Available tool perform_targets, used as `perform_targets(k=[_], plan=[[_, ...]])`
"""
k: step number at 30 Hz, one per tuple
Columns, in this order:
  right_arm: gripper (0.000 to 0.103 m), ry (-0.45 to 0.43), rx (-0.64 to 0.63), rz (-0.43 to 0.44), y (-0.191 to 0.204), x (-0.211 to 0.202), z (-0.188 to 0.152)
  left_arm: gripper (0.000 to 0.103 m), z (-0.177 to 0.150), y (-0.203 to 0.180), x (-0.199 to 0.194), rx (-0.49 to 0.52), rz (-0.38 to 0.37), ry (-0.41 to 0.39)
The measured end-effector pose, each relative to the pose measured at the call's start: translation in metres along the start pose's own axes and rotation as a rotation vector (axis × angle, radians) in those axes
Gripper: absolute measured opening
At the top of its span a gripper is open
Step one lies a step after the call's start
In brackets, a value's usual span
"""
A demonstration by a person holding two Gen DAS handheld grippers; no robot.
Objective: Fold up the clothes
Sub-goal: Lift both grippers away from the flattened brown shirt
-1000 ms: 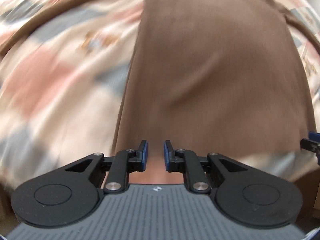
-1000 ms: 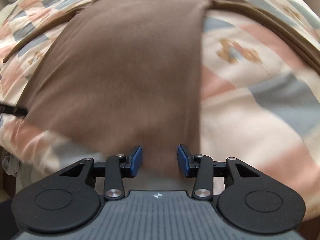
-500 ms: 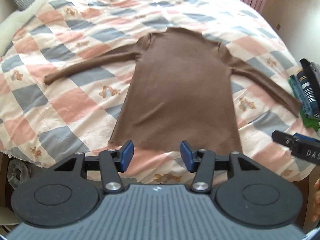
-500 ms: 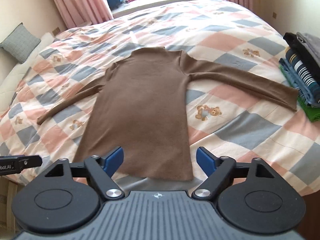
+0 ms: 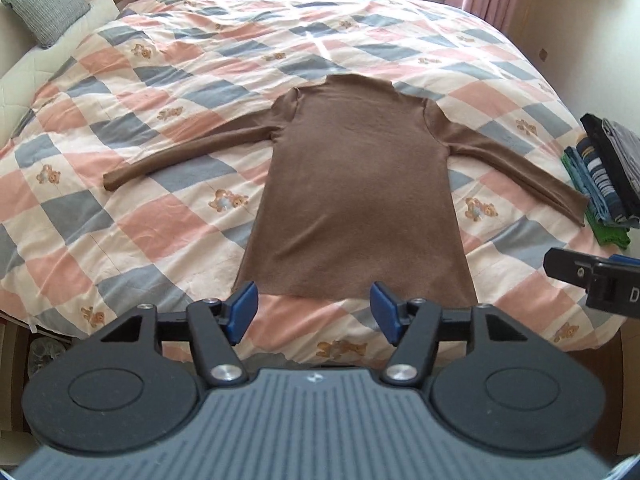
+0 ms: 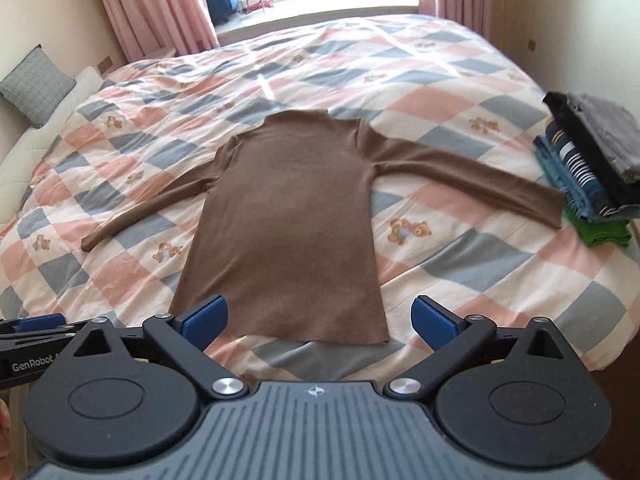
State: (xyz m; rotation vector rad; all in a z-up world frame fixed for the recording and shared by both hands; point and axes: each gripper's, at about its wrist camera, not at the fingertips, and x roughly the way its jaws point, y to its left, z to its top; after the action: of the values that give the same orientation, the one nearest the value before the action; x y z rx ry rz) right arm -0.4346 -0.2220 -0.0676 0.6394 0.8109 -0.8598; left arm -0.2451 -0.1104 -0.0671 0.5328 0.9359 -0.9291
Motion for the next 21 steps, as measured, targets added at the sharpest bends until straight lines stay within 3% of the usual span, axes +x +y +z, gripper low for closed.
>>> perform_targets(k=[8, 21], plan=[[0.101, -0.042, -0.057, -0.024, 0.010, -0.011, 0.001, 0.063, 0.004, 0.003, -0.015, -0.015, -0.005, -0.049], [0.101, -0.022, -0.100, -0.017, 0.020, -0.005, 0.009, 0.066, 0.003, 0.012, -0.018, -0.051, -0.007, -0.043]])
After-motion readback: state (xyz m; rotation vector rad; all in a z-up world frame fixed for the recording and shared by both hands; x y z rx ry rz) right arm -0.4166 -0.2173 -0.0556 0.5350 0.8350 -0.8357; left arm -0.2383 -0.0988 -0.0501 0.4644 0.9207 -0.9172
